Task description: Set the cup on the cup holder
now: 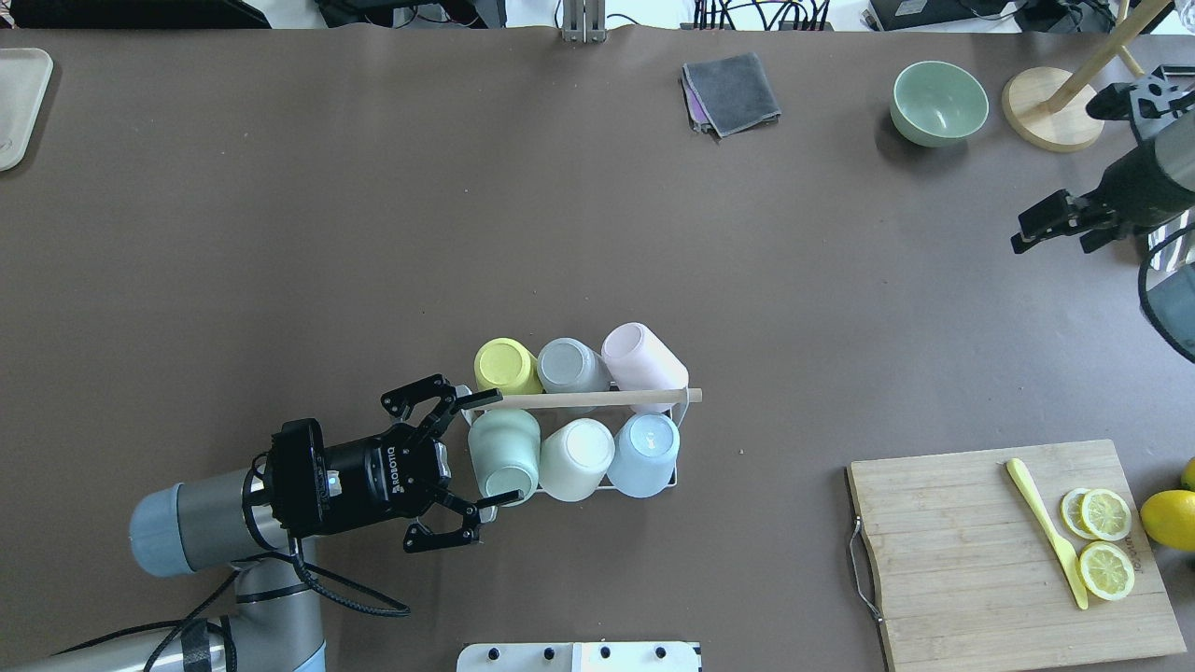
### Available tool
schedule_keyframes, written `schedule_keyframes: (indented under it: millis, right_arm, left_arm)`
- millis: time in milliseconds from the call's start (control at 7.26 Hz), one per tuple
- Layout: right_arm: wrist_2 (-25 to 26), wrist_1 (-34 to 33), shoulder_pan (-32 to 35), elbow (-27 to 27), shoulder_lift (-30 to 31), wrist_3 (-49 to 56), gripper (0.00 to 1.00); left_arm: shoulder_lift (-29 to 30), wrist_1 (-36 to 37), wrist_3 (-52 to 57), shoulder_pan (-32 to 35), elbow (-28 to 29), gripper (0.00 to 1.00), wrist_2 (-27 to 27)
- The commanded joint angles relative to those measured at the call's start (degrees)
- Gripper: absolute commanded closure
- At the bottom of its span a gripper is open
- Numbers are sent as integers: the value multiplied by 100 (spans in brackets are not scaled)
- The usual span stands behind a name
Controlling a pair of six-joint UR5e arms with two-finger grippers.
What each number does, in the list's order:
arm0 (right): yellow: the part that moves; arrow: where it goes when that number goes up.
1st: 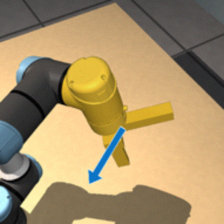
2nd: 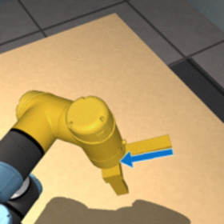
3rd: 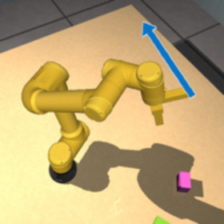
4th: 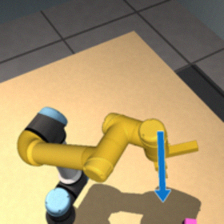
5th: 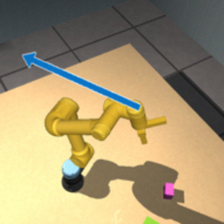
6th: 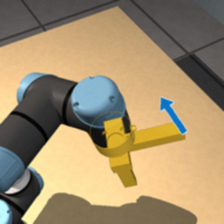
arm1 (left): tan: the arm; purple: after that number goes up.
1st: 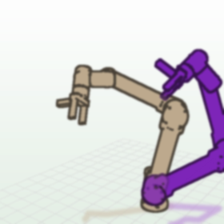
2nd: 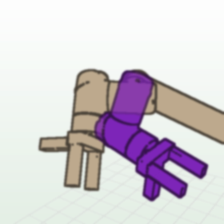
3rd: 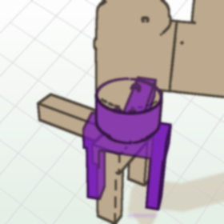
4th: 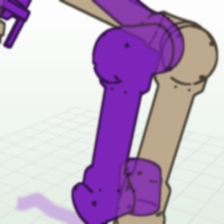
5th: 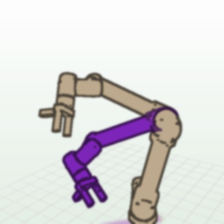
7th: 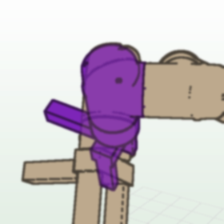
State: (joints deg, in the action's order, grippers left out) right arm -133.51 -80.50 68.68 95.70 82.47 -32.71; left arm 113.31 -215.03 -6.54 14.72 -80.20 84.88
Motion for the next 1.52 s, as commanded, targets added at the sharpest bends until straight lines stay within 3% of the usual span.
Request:
schedule_keyframes:
  millis: [0, 276, 551, 1102, 1378]
  right_arm:
    - [35, -1498, 610, 508, 338, 53, 0]
    - [62, -1539, 1136, 757, 996, 699, 0]
    - [62, -1565, 1577, 766, 1332, 1142, 0]
    - [-43, -1600, 2965, 748, 1894, 3009, 0]
    - [53, -1592, 3003, 748, 1922, 3192, 0]
  left_arm:
    - [-151, 144, -40, 240, -249, 1, 2]
    - [-632, 1124, -214, 522, -993, 1, 20]
    - [-1300, 2538, -444, 812, -2152, 1, 81]
    - [-1382, 5033, -760, 1830, -2577, 1, 966]
    - [-1338, 6335, -726, 1999, -2729, 1, 987]
